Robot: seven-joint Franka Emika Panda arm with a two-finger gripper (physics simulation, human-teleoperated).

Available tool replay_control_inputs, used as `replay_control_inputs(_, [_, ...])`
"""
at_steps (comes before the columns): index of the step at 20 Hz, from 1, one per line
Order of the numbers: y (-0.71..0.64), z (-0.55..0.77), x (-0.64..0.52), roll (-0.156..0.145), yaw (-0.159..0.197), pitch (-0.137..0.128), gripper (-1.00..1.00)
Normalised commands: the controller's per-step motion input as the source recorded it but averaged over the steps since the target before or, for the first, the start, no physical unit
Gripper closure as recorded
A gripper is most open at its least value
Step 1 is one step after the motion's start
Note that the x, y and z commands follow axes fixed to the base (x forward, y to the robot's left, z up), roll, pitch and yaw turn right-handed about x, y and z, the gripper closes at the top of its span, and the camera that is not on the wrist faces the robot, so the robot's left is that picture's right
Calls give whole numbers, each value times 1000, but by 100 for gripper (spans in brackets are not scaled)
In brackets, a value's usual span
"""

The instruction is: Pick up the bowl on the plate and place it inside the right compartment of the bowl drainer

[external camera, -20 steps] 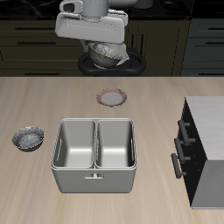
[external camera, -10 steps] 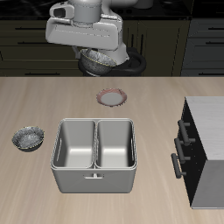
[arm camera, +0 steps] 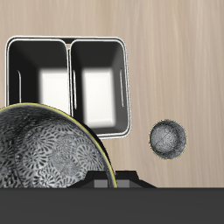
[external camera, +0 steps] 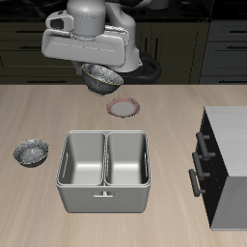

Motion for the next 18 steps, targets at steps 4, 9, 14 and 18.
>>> replay_control_inputs(4, [5, -65, 241, -13, 7, -2, 100])
replay_control_inputs(9, [-7, -73, 225, 2, -1, 5, 100])
replay_control_inputs(14, [-21, -58, 203, 7, -14, -6, 100])
replay_control_inputs(18, [-8, -114, 143, 10, -4, 12, 100])
